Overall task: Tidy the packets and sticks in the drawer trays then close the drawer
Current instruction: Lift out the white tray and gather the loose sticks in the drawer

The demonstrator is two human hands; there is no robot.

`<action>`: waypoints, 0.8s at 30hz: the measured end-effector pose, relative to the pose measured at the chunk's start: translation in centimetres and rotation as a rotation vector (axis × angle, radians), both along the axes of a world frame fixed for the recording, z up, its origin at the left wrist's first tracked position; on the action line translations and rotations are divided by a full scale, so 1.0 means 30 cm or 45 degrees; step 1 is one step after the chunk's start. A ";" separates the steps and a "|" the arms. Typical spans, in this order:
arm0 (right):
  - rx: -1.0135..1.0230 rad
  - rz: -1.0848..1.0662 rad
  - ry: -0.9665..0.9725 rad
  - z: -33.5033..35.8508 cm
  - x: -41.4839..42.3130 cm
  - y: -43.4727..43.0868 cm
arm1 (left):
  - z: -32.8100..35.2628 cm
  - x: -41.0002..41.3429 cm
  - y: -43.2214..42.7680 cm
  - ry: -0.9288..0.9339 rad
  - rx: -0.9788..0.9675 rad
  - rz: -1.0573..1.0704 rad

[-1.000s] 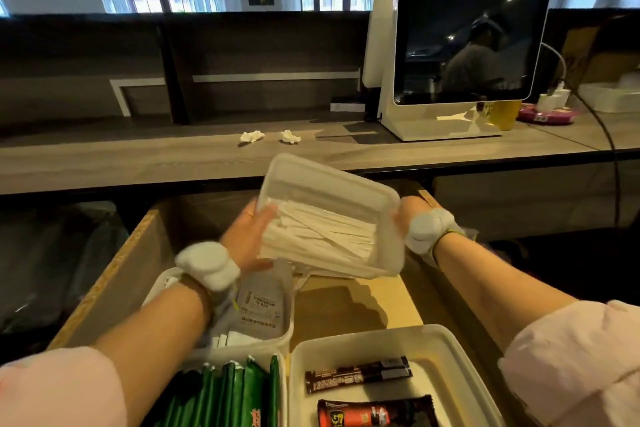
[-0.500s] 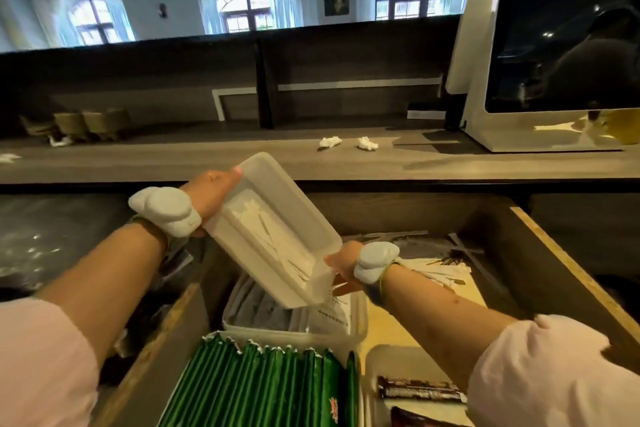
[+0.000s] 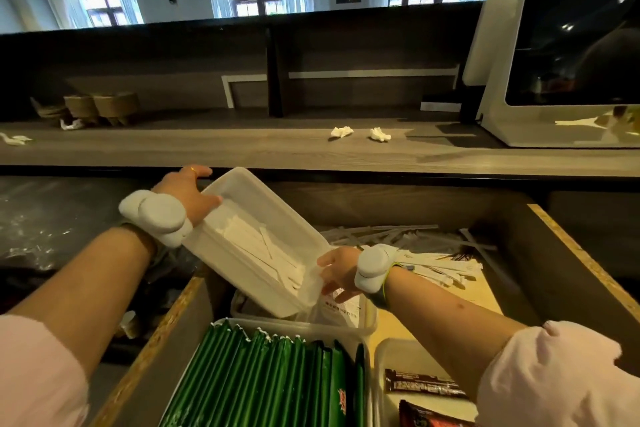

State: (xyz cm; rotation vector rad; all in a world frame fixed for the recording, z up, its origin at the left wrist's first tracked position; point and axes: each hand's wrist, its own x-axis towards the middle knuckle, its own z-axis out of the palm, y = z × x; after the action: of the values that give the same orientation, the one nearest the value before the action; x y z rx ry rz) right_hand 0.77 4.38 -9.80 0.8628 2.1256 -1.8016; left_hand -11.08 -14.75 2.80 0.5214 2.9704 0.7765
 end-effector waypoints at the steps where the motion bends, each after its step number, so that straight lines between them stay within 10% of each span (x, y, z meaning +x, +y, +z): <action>1: 0.007 0.004 -0.010 0.004 0.001 0.002 | 0.002 0.007 0.009 0.051 0.009 -0.005; 7: 0.172 0.089 -0.021 0.034 0.027 0.029 | -0.020 0.107 0.180 0.296 0.177 -0.222; 12: 0.825 -0.107 0.106 0.020 0.062 0.264 | -0.085 0.263 0.401 -0.436 0.583 -0.502; 16: 1.310 0.128 -0.248 -0.081 0.181 0.503 | -0.174 0.375 0.526 -1.118 0.750 -0.452; 24: 1.611 0.482 -0.411 -0.188 0.157 0.591 | -0.283 0.373 0.500 -1.096 0.787 -0.262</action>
State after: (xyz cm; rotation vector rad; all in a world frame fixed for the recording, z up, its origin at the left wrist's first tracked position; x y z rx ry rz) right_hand 5.49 22.10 -15.45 0.7529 2.7793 0.0287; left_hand 0.11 0.26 -5.70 0.3556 1.8476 1.4363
